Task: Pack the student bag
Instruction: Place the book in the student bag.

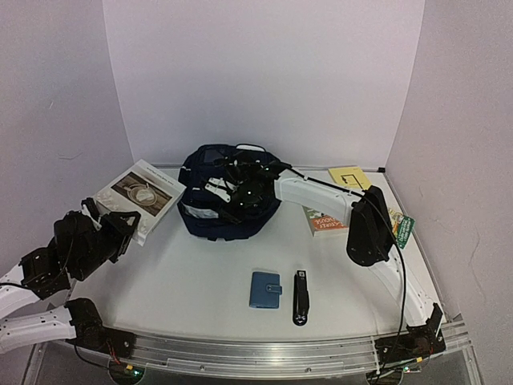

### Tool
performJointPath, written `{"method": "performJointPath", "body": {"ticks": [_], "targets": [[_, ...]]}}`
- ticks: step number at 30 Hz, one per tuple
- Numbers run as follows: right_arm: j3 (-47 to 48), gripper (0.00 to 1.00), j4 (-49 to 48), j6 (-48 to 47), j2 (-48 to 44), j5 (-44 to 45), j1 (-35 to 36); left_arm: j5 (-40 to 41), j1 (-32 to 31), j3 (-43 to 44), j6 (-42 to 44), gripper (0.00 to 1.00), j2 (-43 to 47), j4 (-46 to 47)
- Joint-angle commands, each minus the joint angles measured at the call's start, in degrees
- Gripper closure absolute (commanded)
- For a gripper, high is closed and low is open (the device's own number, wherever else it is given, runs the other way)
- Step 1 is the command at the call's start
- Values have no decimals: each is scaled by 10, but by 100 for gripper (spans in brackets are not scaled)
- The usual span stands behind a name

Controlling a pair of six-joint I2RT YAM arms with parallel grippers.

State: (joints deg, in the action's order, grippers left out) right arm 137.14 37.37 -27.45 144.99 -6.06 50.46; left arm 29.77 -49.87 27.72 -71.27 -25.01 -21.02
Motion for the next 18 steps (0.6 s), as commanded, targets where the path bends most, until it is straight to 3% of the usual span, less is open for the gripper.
{"method": "performJointPath", "body": {"ticks": [1,6,13,18], "targets": [[10,64,-38,-1,-3,37,0,-26,-1,-4,-8,90,29,-4],[23,100,-44,8,-13,37,0,-52,-1,-18,-6,90,44,-7],[23,100,-52,20,-54,33,0,-88,-1,-22,12,92,58,-17],[47,100,-72,49,-72,44,0,-178,-1,-53,29,92,28,50]]}}
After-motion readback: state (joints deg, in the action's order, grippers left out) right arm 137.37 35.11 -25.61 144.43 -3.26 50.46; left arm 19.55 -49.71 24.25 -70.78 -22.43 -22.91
